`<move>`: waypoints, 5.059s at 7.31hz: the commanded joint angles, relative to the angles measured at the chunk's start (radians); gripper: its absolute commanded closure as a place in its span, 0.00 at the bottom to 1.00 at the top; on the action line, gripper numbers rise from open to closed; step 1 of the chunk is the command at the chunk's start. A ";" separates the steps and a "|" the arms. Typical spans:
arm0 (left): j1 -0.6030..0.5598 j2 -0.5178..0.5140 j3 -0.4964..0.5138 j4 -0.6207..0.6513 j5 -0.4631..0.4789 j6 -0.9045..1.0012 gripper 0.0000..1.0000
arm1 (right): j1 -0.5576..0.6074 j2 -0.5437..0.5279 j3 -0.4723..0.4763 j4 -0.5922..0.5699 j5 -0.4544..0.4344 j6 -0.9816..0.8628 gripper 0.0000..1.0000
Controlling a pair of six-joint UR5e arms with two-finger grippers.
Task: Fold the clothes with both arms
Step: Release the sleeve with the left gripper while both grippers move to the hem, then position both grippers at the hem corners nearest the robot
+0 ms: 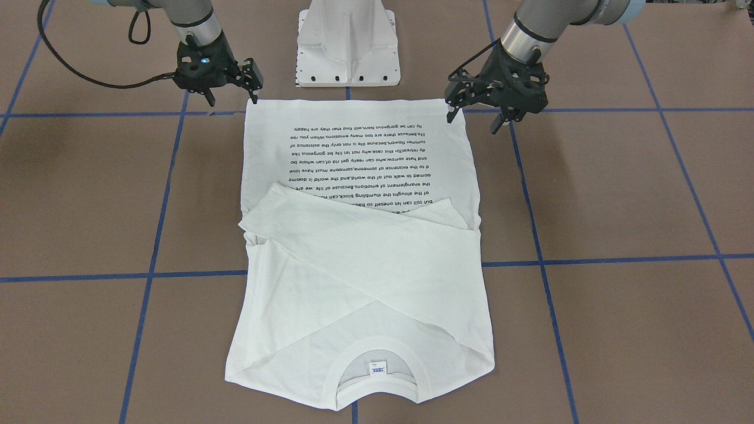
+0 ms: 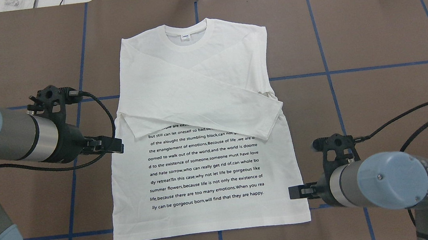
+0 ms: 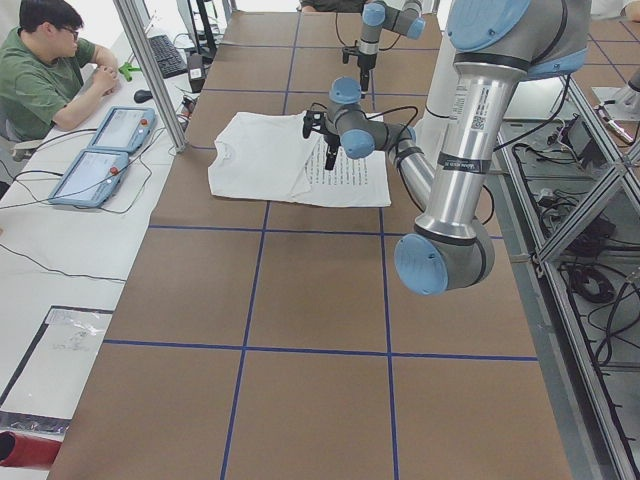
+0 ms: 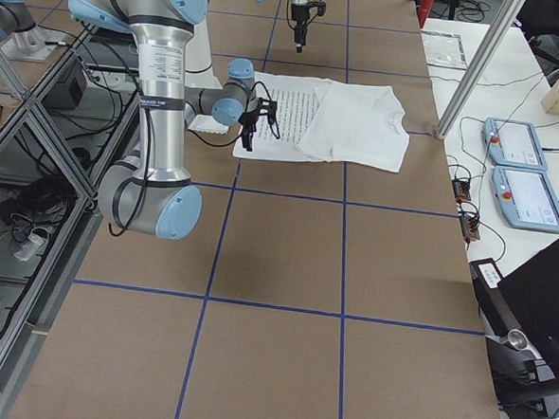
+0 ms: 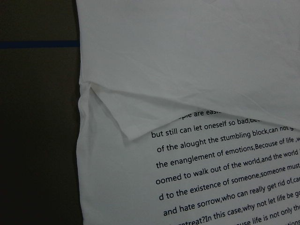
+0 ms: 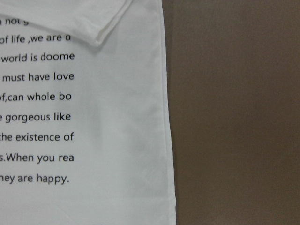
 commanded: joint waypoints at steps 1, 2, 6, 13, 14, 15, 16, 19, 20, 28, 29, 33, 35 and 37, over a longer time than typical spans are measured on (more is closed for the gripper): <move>-0.001 0.025 -0.025 0.001 -0.001 0.004 0.00 | -0.086 0.004 -0.036 0.002 -0.046 0.064 0.00; -0.001 0.024 -0.026 0.001 -0.001 0.004 0.00 | -0.095 0.036 -0.058 -0.001 -0.043 0.062 0.01; -0.001 0.022 -0.037 0.001 -0.001 0.004 0.00 | -0.091 0.047 -0.099 -0.003 -0.041 0.062 0.03; -0.001 0.018 -0.029 0.001 0.000 0.002 0.00 | -0.054 0.045 -0.121 0.002 -0.003 0.062 0.25; -0.001 0.016 -0.029 0.001 0.000 0.002 0.00 | -0.053 0.045 -0.127 0.003 -0.001 0.062 0.25; -0.001 0.018 -0.026 0.001 0.000 0.002 0.00 | -0.054 0.048 -0.134 0.003 -0.001 0.064 0.25; -0.001 0.018 -0.025 0.001 0.000 0.002 0.00 | -0.056 0.051 -0.141 0.003 -0.001 0.064 0.25; -0.001 0.018 -0.025 0.001 0.000 0.001 0.00 | -0.059 0.051 -0.153 0.003 0.000 0.064 0.31; -0.001 0.018 -0.025 0.001 0.000 0.001 0.00 | -0.059 0.051 -0.153 0.003 0.002 0.064 0.37; 0.002 0.015 -0.023 0.001 0.000 -0.002 0.00 | -0.059 0.053 -0.141 0.004 0.035 0.071 0.81; 0.002 0.015 -0.023 0.001 0.000 -0.002 0.00 | -0.059 0.053 -0.138 0.002 0.043 0.071 0.94; 0.005 0.015 -0.015 0.001 0.000 -0.004 0.00 | -0.057 0.053 -0.128 0.002 0.026 0.073 1.00; 0.018 0.027 0.037 -0.005 0.034 -0.045 0.00 | -0.059 0.053 -0.113 0.008 0.023 0.111 1.00; 0.140 0.053 0.046 -0.011 0.052 -0.212 0.00 | -0.028 0.099 -0.095 0.008 0.019 0.113 1.00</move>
